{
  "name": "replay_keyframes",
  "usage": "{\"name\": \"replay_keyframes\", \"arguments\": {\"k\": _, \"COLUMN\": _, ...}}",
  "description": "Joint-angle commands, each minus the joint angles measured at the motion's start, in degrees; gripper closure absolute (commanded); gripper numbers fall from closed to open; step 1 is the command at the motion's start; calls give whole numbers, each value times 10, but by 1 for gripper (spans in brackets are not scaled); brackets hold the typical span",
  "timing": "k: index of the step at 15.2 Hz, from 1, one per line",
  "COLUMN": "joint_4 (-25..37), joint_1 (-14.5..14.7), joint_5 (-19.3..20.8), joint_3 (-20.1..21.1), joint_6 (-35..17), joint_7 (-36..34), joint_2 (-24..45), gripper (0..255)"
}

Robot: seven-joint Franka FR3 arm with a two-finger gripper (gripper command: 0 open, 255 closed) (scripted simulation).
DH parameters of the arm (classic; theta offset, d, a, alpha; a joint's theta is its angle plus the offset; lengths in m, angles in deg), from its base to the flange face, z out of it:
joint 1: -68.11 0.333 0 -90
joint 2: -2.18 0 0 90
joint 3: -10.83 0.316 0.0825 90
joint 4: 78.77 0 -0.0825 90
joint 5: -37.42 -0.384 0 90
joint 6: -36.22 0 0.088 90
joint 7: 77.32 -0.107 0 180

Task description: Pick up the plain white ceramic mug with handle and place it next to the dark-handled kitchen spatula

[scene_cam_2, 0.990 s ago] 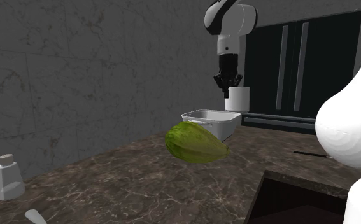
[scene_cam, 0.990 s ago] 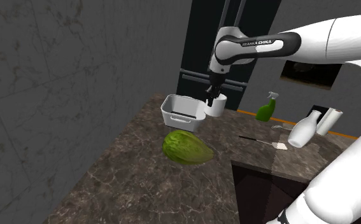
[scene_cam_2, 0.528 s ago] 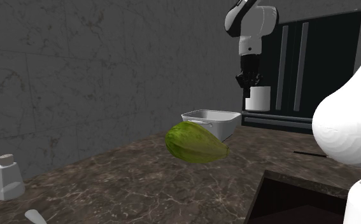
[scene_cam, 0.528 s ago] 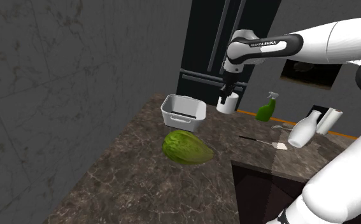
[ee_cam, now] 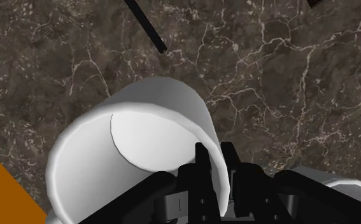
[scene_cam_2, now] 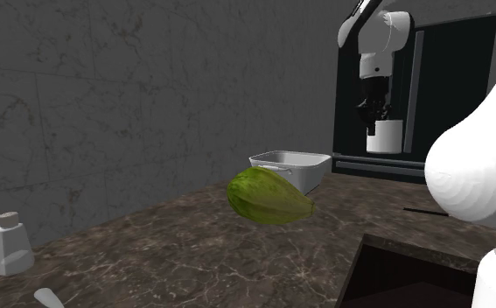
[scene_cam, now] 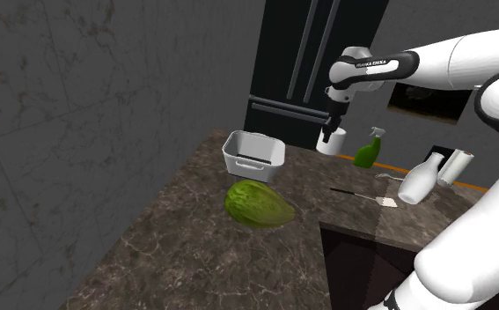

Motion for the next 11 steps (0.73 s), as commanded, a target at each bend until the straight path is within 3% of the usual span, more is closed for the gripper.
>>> {"name": "replay_keyframes", "arguments": {"k": 1, "joint_4": 19, "joint_1": -14, "joint_5": 0, "joint_3": -14, "joint_6": 5, "joint_7": 29, "joint_2": 13, "gripper": 255}}
{"name": "replay_keyframes", "arguments": {"k": 11, "joint_4": 115, "joint_1": -77, "joint_5": -15, "joint_3": -65, "joint_6": 15, "joint_7": 146, "joint_2": 96, "gripper": 255}}
